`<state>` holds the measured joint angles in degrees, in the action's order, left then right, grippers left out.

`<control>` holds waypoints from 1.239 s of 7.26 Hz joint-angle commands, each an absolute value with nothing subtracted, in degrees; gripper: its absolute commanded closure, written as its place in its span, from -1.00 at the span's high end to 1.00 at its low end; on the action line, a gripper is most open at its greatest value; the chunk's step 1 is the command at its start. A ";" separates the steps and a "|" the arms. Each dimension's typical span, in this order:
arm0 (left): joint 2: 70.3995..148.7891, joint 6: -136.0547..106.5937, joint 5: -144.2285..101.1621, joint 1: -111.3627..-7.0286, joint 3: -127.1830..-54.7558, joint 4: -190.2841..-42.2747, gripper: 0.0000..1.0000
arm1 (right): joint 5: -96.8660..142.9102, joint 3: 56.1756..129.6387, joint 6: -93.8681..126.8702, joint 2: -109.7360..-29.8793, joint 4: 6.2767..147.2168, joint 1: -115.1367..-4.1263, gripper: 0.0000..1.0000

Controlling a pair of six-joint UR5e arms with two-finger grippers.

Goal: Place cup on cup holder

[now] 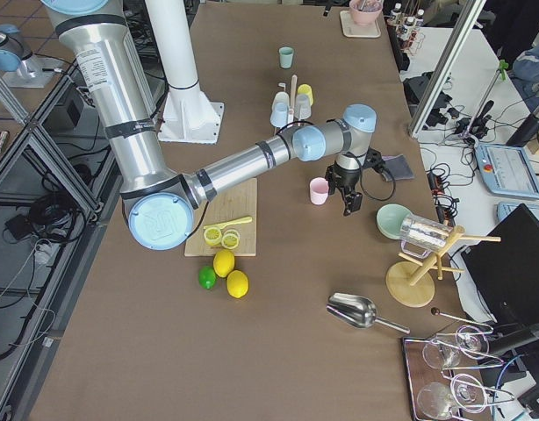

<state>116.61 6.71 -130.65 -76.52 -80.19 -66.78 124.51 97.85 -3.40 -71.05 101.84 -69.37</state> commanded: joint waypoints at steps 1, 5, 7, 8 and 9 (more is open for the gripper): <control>120.40 6.59 -130.78 -72.00 -76.92 -64.25 0.96 | 124.28 98.09 -7.20 -68.91 105.81 -68.47 1.00; 128.48 3.62 -130.96 -64.79 -65.23 -64.16 0.95 | 120.61 97.56 -9.92 -62.42 113.01 -64.70 1.00; 129.19 -1.73 -131.39 -61.45 -65.21 -60.15 0.95 | 118.23 97.38 -11.07 -60.21 115.04 -62.59 1.00; 129.20 -1.84 -132.09 -60.30 -65.48 -58.20 0.95 | 116.39 97.21 -11.34 -59.86 115.05 -61.53 1.00; 129.03 -1.85 -132.10 -58.81 -66.00 -56.53 0.95 | 114.89 96.68 -11.77 -58.81 115.14 -60.13 1.00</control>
<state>129.06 -1.37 -131.83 -60.59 -65.56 -58.83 116.89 97.16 -11.25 -59.93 114.91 -61.76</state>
